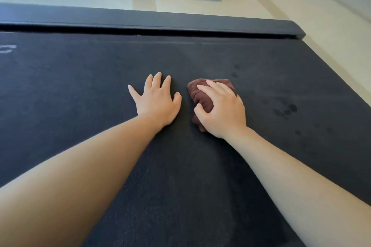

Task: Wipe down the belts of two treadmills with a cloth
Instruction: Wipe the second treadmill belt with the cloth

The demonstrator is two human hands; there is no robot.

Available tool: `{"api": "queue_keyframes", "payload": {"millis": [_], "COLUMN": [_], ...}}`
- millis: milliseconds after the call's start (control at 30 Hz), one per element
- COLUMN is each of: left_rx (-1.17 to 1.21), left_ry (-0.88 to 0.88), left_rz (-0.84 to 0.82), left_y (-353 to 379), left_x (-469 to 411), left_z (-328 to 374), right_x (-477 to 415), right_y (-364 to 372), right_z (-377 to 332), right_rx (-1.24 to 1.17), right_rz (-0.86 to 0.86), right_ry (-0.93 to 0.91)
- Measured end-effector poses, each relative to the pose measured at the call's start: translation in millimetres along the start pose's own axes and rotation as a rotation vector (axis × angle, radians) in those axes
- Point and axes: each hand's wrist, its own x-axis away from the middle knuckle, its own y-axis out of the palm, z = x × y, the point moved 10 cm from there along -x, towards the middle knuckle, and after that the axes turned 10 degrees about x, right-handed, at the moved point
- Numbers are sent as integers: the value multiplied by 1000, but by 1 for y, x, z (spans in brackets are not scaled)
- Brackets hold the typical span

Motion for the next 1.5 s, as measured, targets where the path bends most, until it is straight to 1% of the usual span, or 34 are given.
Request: {"api": "queue_keyframes", "payload": {"millis": [167,367,500,600,733,833,1100,1200,1267,1367,1500], "left_rx": [-16,-56,-65,-67,-58,-43,-11,-13,1,-4,-8], "left_ry": [-119,-160,-167,-161,-146,-128,-59,-36,-26,-18,-55], "left_rz": [87,90,94,101,102,109,59,36,39,35,13], "left_y": [-4,-2,-2,-3,-2,-2,-6,-6,-6,-3,6], "left_x": [-36,-34,-37,-38,-38,-42,-31,-24,-17,-4,9], "left_z": [-20,-20,-21,-24,-25,-26,-15,-13,-10,0,16], "right_x": [-103,-197,-233,-237,-217,-180,-15,41,73,94,67], "right_y": [29,52,60,62,60,50,6,-7,-14,-19,-17], "right_z": [-18,-33,-43,-45,-41,-30,29,35,36,41,44], "right_rx": [-42,-64,-63,-54,-37,-33,-29,-28,-20,-5,-24], "right_rz": [18,5,2,-2,-26,-30,-56,-55,-57,-45,-21], "right_ry": [-82,-151,-166,-169,-151,-132,45,59,28,-4,34]}}
